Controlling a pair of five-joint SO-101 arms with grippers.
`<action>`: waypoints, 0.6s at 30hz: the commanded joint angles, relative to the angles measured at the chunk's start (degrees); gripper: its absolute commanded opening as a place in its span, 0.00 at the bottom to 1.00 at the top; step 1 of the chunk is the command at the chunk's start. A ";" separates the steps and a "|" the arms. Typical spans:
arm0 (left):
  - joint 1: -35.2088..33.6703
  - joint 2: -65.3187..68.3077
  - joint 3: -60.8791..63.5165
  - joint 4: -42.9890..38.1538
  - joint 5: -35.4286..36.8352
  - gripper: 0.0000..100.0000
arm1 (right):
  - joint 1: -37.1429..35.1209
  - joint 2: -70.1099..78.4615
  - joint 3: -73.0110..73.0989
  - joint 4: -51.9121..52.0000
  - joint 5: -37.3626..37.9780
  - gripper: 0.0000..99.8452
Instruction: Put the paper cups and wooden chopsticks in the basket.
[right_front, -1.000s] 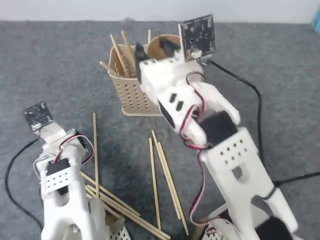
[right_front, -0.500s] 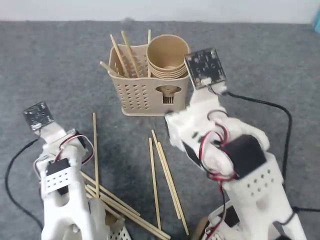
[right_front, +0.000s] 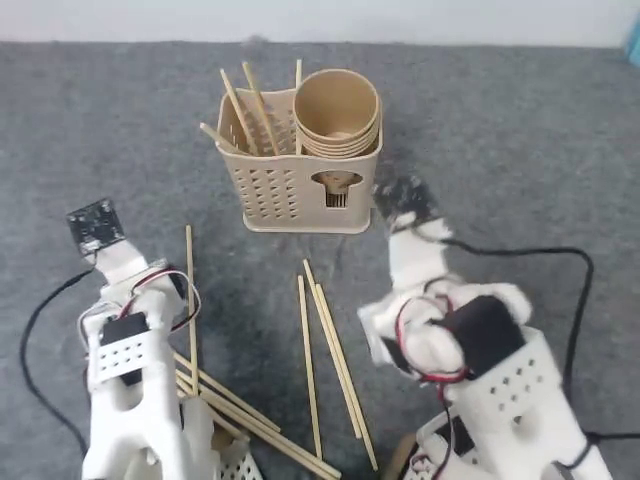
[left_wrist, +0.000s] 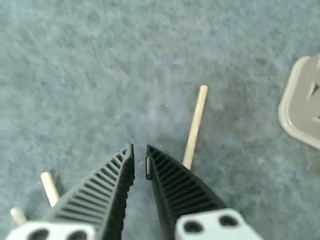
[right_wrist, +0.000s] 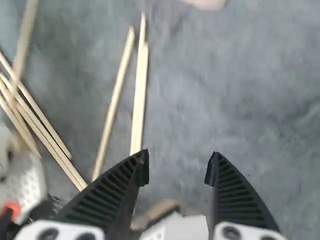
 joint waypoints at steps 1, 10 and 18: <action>3.08 0.09 -2.51 1.05 0.35 0.04 | -0.40 -4.00 7.82 -2.95 -0.44 0.20; 9.85 0.18 -3.03 4.66 6.15 0.04 | 5.49 -9.80 19.52 -11.21 3.87 0.20; 10.11 0.18 -3.47 4.48 6.24 0.04 | 22.11 -6.29 31.03 -32.92 12.04 0.20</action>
